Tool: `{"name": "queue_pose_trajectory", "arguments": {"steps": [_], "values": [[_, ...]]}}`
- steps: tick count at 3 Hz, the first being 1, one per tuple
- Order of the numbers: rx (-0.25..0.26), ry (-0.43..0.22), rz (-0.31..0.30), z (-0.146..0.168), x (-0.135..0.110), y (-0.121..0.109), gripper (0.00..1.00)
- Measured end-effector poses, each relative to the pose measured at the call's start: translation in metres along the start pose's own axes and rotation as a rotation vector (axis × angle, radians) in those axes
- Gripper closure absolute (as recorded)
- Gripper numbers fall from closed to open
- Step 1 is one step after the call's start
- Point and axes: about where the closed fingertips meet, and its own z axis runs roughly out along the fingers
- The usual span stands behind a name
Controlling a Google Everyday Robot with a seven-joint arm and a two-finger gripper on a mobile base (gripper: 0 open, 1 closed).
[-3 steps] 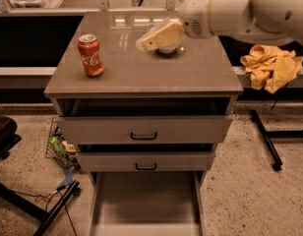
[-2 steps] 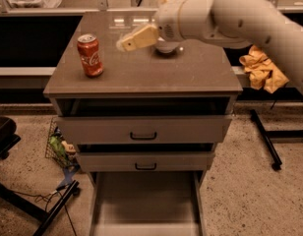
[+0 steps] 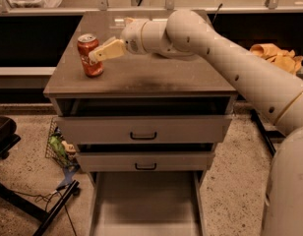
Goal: Place coke can into bottom drawer
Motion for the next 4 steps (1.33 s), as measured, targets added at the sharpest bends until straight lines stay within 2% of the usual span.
{"name": "queue_pose_trajectory", "arguments": {"steps": [1, 2, 3, 4], "values": [[-0.084, -0.102, 0.071, 0.043, 0.013, 0.026, 0.00], [-0.138, -0.185, 0.104, 0.066, 0.014, 0.045, 0.00], [-0.168, -0.274, 0.103, 0.077, 0.008, 0.059, 0.26], [-0.169, -0.267, 0.104, 0.078, 0.007, 0.059, 0.49]]}}
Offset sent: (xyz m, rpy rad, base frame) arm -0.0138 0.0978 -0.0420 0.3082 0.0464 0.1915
